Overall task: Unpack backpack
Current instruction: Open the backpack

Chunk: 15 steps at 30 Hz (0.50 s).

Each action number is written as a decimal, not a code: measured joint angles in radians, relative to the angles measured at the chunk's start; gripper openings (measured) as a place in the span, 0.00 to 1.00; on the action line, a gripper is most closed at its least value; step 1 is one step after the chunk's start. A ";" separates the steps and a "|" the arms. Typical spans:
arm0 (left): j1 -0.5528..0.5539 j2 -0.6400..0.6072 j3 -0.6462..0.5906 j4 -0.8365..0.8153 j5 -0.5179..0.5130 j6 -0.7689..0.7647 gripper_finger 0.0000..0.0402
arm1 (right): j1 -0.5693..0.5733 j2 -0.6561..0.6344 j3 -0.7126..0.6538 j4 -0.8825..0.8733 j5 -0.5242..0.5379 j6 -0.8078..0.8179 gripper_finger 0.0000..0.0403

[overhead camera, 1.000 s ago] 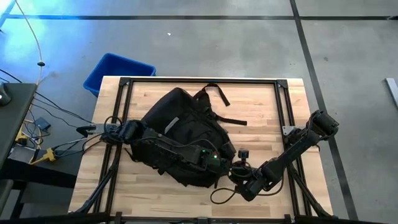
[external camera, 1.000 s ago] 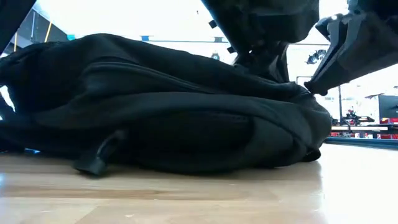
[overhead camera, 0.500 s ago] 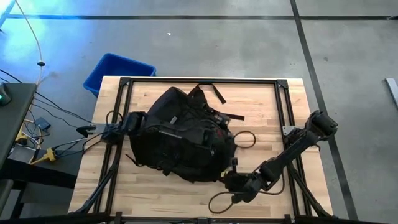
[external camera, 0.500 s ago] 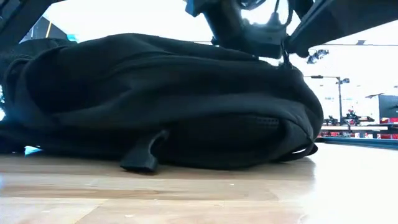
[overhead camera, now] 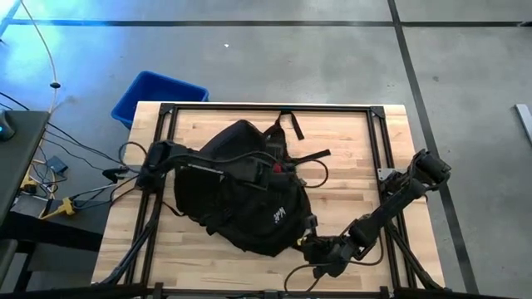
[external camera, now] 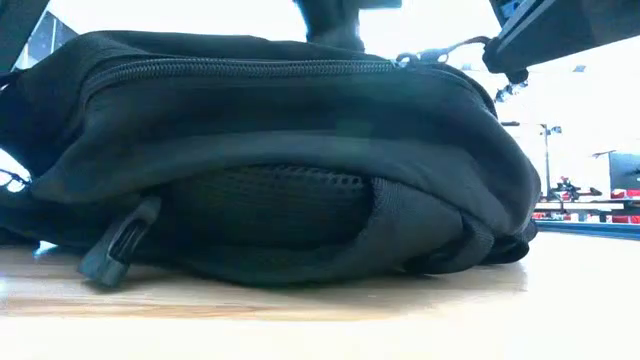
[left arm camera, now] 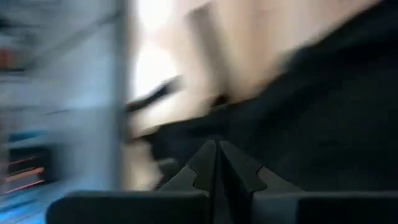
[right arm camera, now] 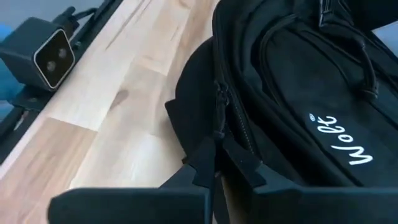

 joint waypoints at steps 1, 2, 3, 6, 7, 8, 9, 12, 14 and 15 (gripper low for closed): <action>-0.012 -0.011 0.000 0.005 0.099 -0.020 0.02 | 0.000 -0.001 0.000 -0.001 -0.001 0.007 0.00; -0.026 -0.022 0.000 0.012 0.184 -0.035 0.03 | 0.000 -0.001 0.000 -0.006 -0.001 0.016 0.00; -0.043 -0.031 0.000 0.022 0.257 -0.059 0.05 | -0.002 -0.001 0.000 -0.011 -0.001 0.019 0.00; -0.091 -0.033 0.000 0.080 0.379 -0.180 0.13 | -0.003 -0.001 0.000 -0.011 -0.002 0.022 0.00; -0.104 -0.026 0.000 0.088 0.400 -0.218 0.17 | -0.005 -0.001 0.000 -0.011 -0.002 0.022 0.00; -0.116 -0.017 0.000 0.096 0.406 -0.253 0.21 | -0.007 -0.001 0.000 -0.011 -0.002 0.021 0.00; -0.123 -0.005 0.000 0.110 0.407 -0.283 0.24 | -0.008 -0.001 0.000 -0.010 -0.002 0.021 0.00; -0.136 0.031 -0.001 0.144 0.391 -0.350 0.36 | -0.009 -0.001 0.000 -0.011 -0.016 0.031 0.00; -0.137 0.053 -0.002 0.189 0.398 -0.397 0.43 | -0.009 -0.001 0.000 -0.010 -0.019 0.035 0.00; -0.136 0.062 -0.002 0.204 0.414 -0.417 0.47 | -0.009 -0.001 0.000 -0.011 -0.021 0.036 0.00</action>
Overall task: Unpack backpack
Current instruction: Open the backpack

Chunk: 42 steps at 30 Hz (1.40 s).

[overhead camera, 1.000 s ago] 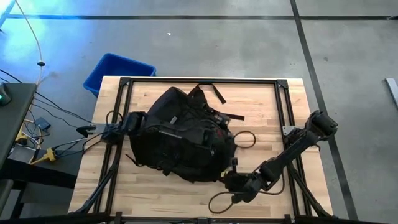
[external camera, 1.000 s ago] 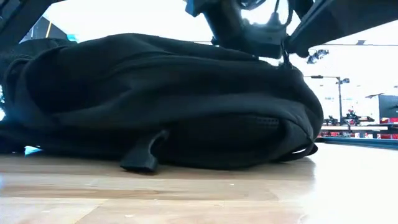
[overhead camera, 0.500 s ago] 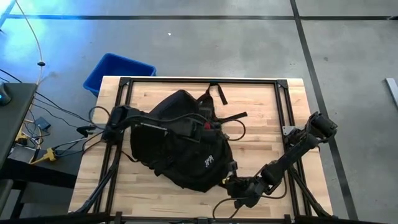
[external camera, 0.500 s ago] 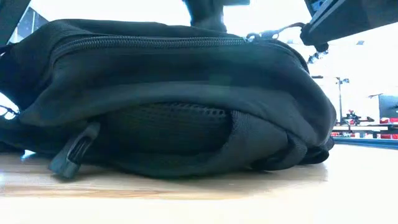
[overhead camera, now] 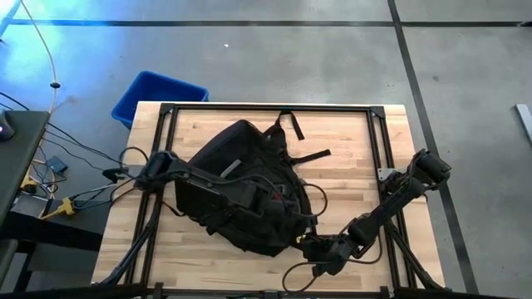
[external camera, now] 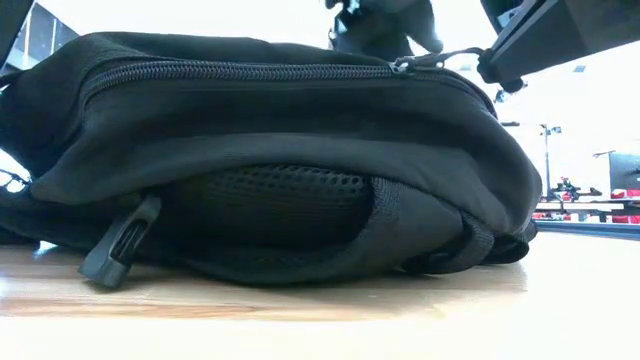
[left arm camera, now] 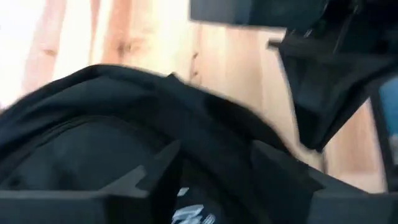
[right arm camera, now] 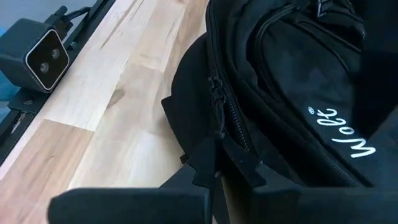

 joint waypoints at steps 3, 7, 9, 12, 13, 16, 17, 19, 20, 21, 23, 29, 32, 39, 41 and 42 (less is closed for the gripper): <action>0.008 0.037 0.000 0.027 0.052 -0.046 0.53 | 0.000 0.000 0.000 -0.004 -0.005 0.006 0.00; 0.014 0.087 0.000 0.018 0.044 -0.055 0.56 | 0.000 0.000 0.000 -0.009 -0.005 0.002 0.00; 0.015 0.098 0.000 0.022 0.040 -0.039 0.55 | 0.000 0.000 -0.001 -0.009 -0.005 0.002 0.00; 0.018 0.105 0.000 0.035 -0.001 -0.033 0.47 | 0.000 0.000 -0.001 -0.010 -0.005 0.002 0.00; 0.022 0.105 0.000 0.041 -0.021 -0.031 0.41 | 0.000 0.000 -0.001 -0.008 -0.005 0.002 0.00; 0.047 0.104 0.000 0.083 -0.039 0.005 0.14 | 0.000 0.000 -0.001 0.001 -0.005 0.002 0.00; 0.058 0.104 0.000 0.099 -0.045 0.021 0.07 | -0.002 0.000 -0.001 0.010 -0.005 0.002 0.00; 0.079 0.103 0.000 0.146 -0.065 0.044 0.04 | -0.006 0.000 -0.001 0.031 0.011 0.006 0.00; 0.089 0.102 0.000 0.160 -0.070 0.064 0.03 | -0.007 0.000 -0.001 0.028 0.036 0.021 0.00; 0.099 0.101 0.000 0.170 -0.071 0.082 0.02 | -0.008 0.000 -0.001 0.022 0.060 0.043 0.00; 0.117 0.101 0.000 0.183 -0.073 0.106 0.01 | -0.009 0.000 -0.001 -0.002 0.104 0.074 0.00; 0.149 0.083 0.000 0.147 -0.099 0.169 0.00 | -0.013 0.000 -0.001 0.015 0.091 0.052 0.00; 0.170 0.059 0.000 0.126 -0.144 0.170 0.00 | -0.012 0.000 -0.001 0.049 0.082 0.020 0.00; 0.213 -0.022 0.000 0.132 -0.154 0.188 0.00 | -0.014 0.035 -0.001 0.217 0.085 -0.081 0.00; 0.222 -0.049 0.000 0.130 -0.145 0.190 0.00 | -0.019 0.057 -0.001 0.282 0.090 -0.119 0.00; 0.226 -0.060 0.000 0.130 -0.145 0.197 0.00 | -0.024 0.069 -0.001 0.322 0.089 -0.134 0.00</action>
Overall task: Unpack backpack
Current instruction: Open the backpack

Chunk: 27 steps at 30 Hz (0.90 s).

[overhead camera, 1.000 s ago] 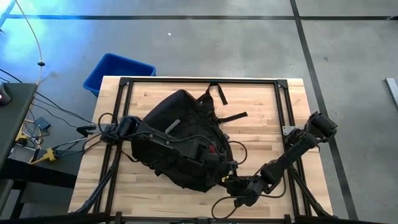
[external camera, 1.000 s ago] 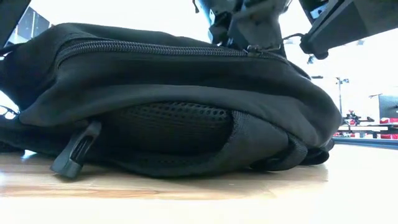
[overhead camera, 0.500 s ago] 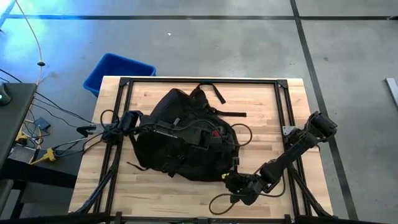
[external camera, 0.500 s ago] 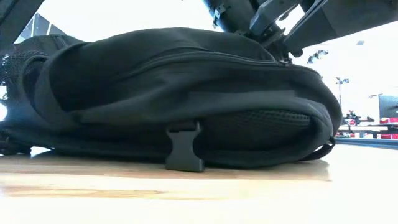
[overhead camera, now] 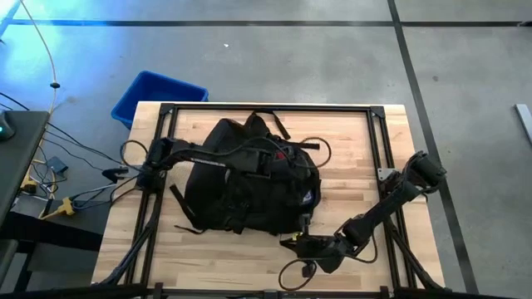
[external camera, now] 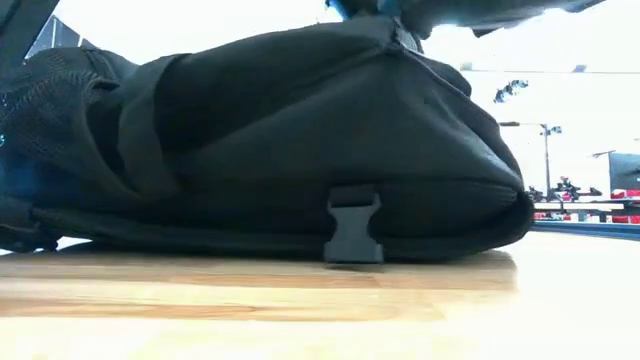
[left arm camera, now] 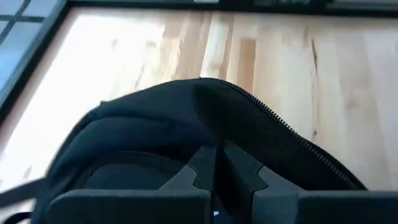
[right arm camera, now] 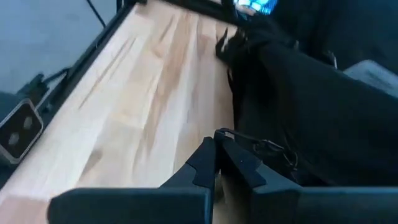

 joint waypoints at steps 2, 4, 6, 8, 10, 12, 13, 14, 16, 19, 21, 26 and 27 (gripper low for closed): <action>0.007 -0.027 0.000 0.001 -0.007 0.016 0.00 | -0.011 0.027 0.000 0.074 -0.010 -0.034 0.00; 0.013 -0.053 0.000 0.007 -0.012 0.023 0.00 | -0.024 0.053 0.000 0.163 -0.025 -0.067 0.00; 0.019 -0.072 0.000 0.018 -0.013 0.025 0.00 | -0.042 0.080 0.000 0.267 -0.061 -0.100 0.00; 0.024 -0.091 0.000 0.022 -0.015 0.026 0.00 | -0.064 0.110 0.000 0.356 -0.100 -0.120 0.00; 0.026 -0.109 0.000 0.023 -0.019 0.033 0.00 | -0.087 0.139 0.000 0.411 -0.149 -0.128 0.00; 0.024 -0.132 0.000 0.022 -0.023 0.045 0.00 | -0.109 0.166 0.006 0.439 -0.186 -0.127 0.00; 0.022 -0.143 0.000 0.021 -0.022 0.046 0.00 | -0.118 0.182 0.016 0.439 -0.193 -0.130 0.00; 0.020 -0.160 0.000 0.021 -0.018 0.046 0.00 | -0.125 0.202 0.028 0.435 -0.198 -0.139 0.00; 0.011 -0.198 0.000 0.012 -0.014 0.050 0.00 | -0.132 0.241 0.056 0.408 -0.203 -0.167 0.00; -0.018 -0.267 0.000 -0.016 -0.036 0.053 0.00 | -0.131 0.275 0.114 0.317 -0.199 -0.194 0.00; -0.044 -0.305 0.000 -0.055 -0.066 0.052 0.00 | -0.123 0.275 0.150 0.242 -0.175 -0.194 0.01; -0.131 -0.374 0.000 -0.211 -0.175 -0.007 0.00 | -0.088 0.244 0.250 0.067 -0.140 -0.229 0.14; -0.152 -0.383 0.000 -0.246 -0.199 -0.027 0.00 | -0.077 0.235 0.272 0.038 -0.129 -0.237 0.18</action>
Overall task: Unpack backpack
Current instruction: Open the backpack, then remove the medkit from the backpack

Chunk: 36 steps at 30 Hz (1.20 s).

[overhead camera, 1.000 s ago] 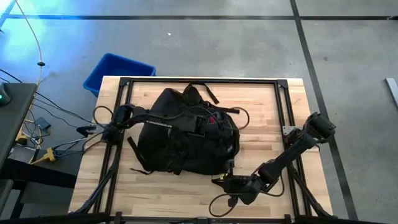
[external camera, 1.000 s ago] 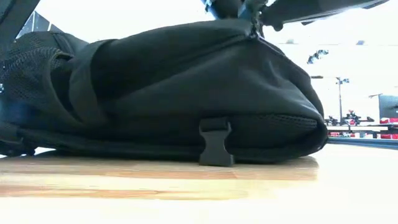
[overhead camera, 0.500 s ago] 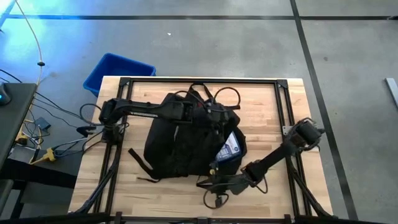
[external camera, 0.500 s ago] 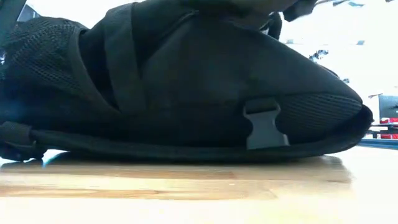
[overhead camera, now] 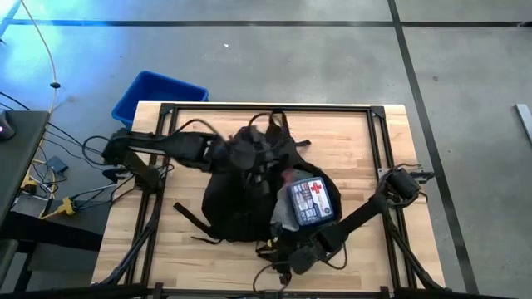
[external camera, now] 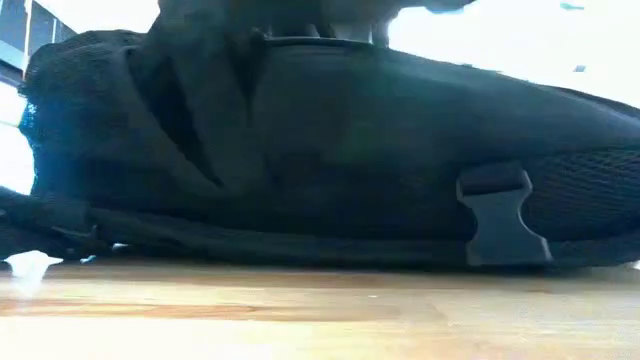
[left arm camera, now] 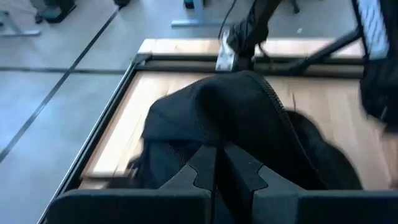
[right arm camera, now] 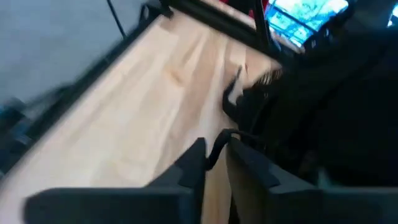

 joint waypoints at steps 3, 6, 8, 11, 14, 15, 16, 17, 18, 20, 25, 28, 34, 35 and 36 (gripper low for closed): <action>-0.067 -0.022 -0.020 -0.084 -0.077 -0.062 0.00 | 0.039 -0.025 0.086 -0.148 0.056 -0.015 0.32; -0.136 -0.026 -0.045 -0.141 -0.144 -0.124 0.00 | 0.094 -0.053 0.200 -0.426 0.115 -0.017 0.44; -0.187 -0.026 -0.065 -0.168 -0.195 -0.162 0.00 | 0.133 -0.073 0.276 -0.604 0.213 0.040 0.47; -0.259 -0.027 -0.099 -0.170 -0.262 -0.203 0.00 | 0.173 -0.106 0.344 -0.841 0.318 0.164 0.48; -0.329 -0.027 -0.111 -0.169 -0.325 -0.244 0.00 | 0.174 -0.143 0.348 -1.071 0.341 0.360 0.48; -0.352 -0.027 -0.110 -0.168 -0.347 -0.257 0.00 | 0.169 -0.155 0.336 -1.131 0.339 0.426 0.48; -0.375 -0.027 -0.110 -0.168 -0.371 -0.271 0.00 | 0.162 -0.168 0.322 -1.188 0.340 0.485 0.48; -0.398 -0.027 -0.110 -0.170 -0.397 -0.285 0.00 | 0.154 -0.180 0.305 -1.233 0.339 0.531 0.48; -0.419 -0.027 -0.110 -0.172 -0.422 -0.295 0.00 | 0.139 -0.191 0.286 -1.261 0.332 0.561 0.49; -0.454 -0.027 -0.110 -0.173 -0.462 -0.299 0.00 | 0.100 -0.219 0.249 -1.281 0.274 0.570 0.51; -0.505 -0.023 -0.110 -0.202 -0.523 -0.336 0.00 | -0.089 -0.286 0.209 -1.265 -0.078 0.483 0.60; -0.516 -0.023 -0.110 -0.282 -0.547 -0.387 0.00 | -0.217 -0.293 0.186 -1.209 -0.295 0.400 0.68; -0.527 -0.023 -0.180 -0.422 -0.597 -0.530 0.00 | -0.402 -0.290 0.088 -0.943 -0.622 0.272 0.78; -0.527 -0.023 -0.202 -0.434 -0.600 -0.542 0.00 | -0.426 -0.290 0.064 -0.904 -0.667 0.269 0.78; -0.527 -0.023 -0.226 -0.443 -0.602 -0.557 0.00 | -0.451 -0.290 0.043 -0.874 -0.709 0.274 0.79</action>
